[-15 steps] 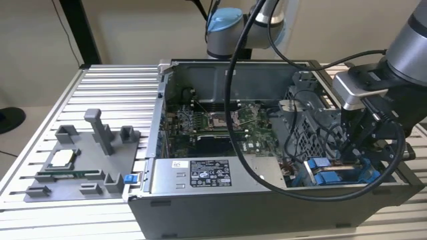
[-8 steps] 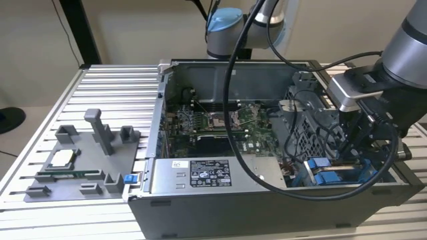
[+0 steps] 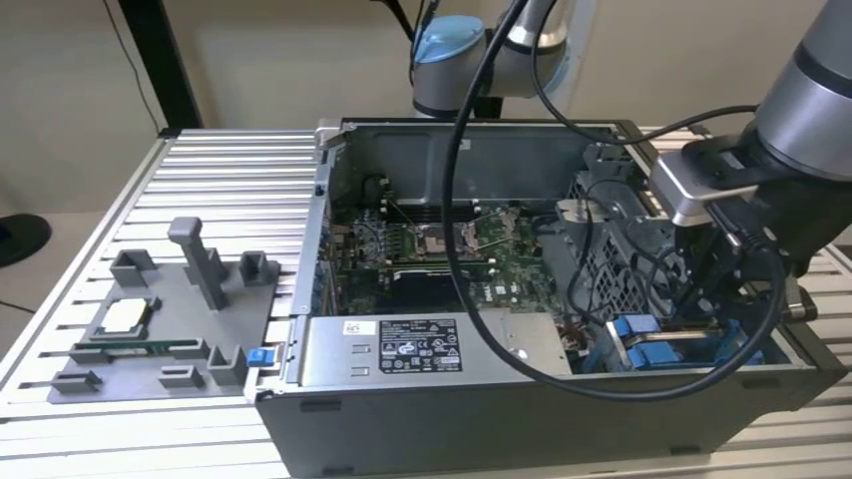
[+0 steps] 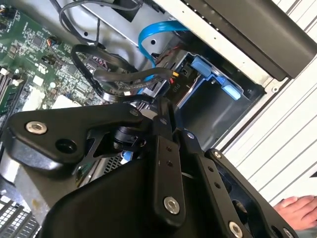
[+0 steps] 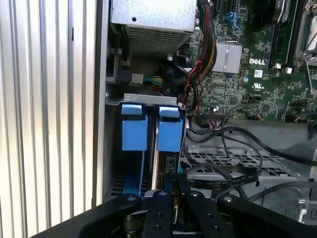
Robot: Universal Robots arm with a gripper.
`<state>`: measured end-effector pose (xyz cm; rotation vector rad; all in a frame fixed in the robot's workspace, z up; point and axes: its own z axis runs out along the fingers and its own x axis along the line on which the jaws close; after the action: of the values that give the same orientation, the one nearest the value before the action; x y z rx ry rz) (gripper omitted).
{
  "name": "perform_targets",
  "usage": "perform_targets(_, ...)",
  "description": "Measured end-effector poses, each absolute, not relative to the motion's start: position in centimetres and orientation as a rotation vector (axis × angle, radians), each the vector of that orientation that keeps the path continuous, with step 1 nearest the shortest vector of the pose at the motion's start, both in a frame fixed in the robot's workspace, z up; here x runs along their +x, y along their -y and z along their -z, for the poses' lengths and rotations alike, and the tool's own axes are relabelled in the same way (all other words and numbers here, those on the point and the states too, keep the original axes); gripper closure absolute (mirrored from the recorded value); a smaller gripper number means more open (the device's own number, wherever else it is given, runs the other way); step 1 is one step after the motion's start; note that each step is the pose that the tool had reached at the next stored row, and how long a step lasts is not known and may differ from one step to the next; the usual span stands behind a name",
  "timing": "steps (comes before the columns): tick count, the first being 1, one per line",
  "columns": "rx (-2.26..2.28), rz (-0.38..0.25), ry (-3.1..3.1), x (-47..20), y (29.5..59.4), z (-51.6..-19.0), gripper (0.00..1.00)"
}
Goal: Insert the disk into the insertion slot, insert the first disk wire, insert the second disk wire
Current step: 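Insert the second disk wire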
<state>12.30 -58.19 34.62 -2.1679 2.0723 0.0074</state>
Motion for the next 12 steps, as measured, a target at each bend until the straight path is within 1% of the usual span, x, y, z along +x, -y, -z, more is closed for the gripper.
perform_targets(12, -2.168, 0.003, -2.072, 12.24, 58.19, -34.72, 1.00)
